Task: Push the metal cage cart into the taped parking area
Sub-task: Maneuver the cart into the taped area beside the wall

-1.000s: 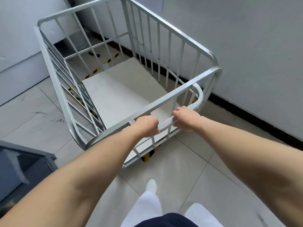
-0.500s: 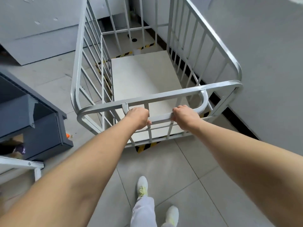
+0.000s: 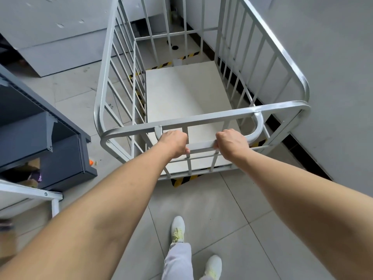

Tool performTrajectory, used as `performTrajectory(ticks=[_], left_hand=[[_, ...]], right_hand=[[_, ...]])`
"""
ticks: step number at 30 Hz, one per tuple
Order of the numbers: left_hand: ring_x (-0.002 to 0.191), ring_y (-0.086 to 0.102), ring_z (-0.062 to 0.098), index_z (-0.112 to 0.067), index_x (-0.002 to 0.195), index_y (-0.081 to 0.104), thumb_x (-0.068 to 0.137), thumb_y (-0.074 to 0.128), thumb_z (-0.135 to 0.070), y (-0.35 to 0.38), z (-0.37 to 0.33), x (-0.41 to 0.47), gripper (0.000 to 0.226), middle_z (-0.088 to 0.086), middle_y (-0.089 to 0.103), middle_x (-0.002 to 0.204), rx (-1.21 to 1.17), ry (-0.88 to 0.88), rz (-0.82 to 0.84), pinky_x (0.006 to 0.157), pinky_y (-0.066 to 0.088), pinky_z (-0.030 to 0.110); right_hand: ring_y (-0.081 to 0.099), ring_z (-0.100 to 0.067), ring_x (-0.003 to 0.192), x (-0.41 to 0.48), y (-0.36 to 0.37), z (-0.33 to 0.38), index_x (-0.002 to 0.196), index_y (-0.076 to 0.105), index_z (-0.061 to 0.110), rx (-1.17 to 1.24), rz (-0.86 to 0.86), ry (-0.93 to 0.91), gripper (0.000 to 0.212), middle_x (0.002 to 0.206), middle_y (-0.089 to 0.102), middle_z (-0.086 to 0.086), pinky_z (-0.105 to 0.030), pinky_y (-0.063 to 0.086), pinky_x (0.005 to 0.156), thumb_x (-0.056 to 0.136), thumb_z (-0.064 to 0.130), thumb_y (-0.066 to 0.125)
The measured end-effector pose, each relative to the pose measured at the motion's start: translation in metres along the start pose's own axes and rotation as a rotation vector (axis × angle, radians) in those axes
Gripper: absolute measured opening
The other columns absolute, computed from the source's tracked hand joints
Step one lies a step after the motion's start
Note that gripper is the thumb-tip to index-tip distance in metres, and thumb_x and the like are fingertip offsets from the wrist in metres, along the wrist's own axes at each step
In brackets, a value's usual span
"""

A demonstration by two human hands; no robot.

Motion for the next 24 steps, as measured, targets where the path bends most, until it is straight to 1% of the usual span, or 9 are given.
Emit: performTrajectory(ticks=[3, 6, 9, 18, 19, 21, 24], left_hand=[[0.111, 0.059, 0.032, -0.01, 0.098, 0.07, 0.091, 0.064, -0.038, 0.0, 0.001, 0.003, 0.029, 0.011, 0.065, 0.115, 0.003, 0.001, 0.0, 0.088, 0.045, 0.034], [0.114, 0.058, 0.032, -0.01, 0.104, 0.069, 0.093, 0.062, -0.038, -0.001, 0.0, 0.003, 0.031, 0.012, 0.064, 0.118, 0.002, 0.002, -0.023, 0.089, 0.045, 0.034], [0.115, 0.057, 0.032, -0.01, 0.103, 0.069, 0.094, 0.06, -0.035, 0.002, 0.001, 0.0, 0.028, 0.012, 0.064, 0.118, 0.01, -0.005, -0.033, 0.09, 0.045, 0.035], [0.117, 0.057, 0.033, -0.01, 0.106, 0.068, 0.096, 0.058, -0.035, 0.001, 0.001, 0.001, 0.029, 0.013, 0.063, 0.12, 0.044, -0.018, -0.032, 0.091, 0.044, 0.035], [0.117, 0.056, 0.033, -0.011, 0.107, 0.068, 0.096, 0.058, -0.035, -0.002, -0.008, 0.001, 0.029, 0.013, 0.063, 0.121, 0.046, -0.01, -0.04, 0.091, 0.044, 0.035], [0.117, 0.057, 0.033, -0.01, 0.107, 0.067, 0.097, 0.057, -0.034, -0.004, -0.014, 0.001, 0.028, 0.012, 0.063, 0.121, 0.05, -0.003, -0.046, 0.091, 0.044, 0.036], [0.115, 0.058, 0.032, -0.011, 0.103, 0.066, 0.098, 0.053, -0.035, 0.002, -0.01, -0.001, 0.028, 0.011, 0.065, 0.119, 0.069, -0.012, -0.036, 0.091, 0.045, 0.037]], right_hand=[[0.057, -0.031, 0.107, 0.001, 0.003, 0.0, 0.105, 0.066, 0.008, -0.021, 0.019, 0.006, 0.021, 0.105, 0.066, -0.013, -0.035, 0.049, 0.082, 0.09, 0.005, 0.052], [0.057, -0.031, 0.107, 0.004, 0.0, -0.001, 0.105, 0.067, 0.009, -0.001, 0.009, 0.015, 0.021, 0.105, 0.066, -0.013, -0.035, 0.049, 0.083, 0.089, 0.005, 0.054], [0.057, -0.032, 0.106, 0.002, 0.003, 0.002, 0.105, 0.067, 0.007, -0.009, 0.0, 0.008, 0.021, 0.104, 0.066, -0.014, -0.036, 0.049, 0.084, 0.09, 0.004, 0.054], [0.055, -0.032, 0.107, 0.007, 0.004, 0.001, 0.104, 0.066, 0.006, 0.003, 0.01, 0.022, 0.021, 0.104, 0.064, -0.015, -0.037, 0.049, 0.086, 0.088, 0.002, 0.053], [0.054, -0.032, 0.107, 0.003, 0.003, -0.008, 0.105, 0.066, 0.006, 0.007, 0.003, 0.033, 0.021, 0.105, 0.064, -0.015, -0.038, 0.049, 0.086, 0.089, 0.002, 0.053], [0.052, -0.031, 0.107, -0.001, 0.003, -0.014, 0.106, 0.064, 0.006, 0.028, -0.023, 0.041, 0.02, 0.107, 0.062, -0.014, -0.038, 0.048, 0.085, 0.091, 0.005, 0.052], [0.049, -0.029, 0.109, -0.006, 0.009, -0.014, 0.111, 0.057, 0.005, 0.053, -0.034, -0.003, 0.019, 0.112, 0.058, -0.013, -0.036, 0.044, 0.085, 0.096, 0.009, 0.046]])
Point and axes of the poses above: each hand's wrist, its own x-axis towards the middle knuckle, its own y-axis out of the palm, z = x × y, the point moved 6 cm from there along x, towards the middle knuckle
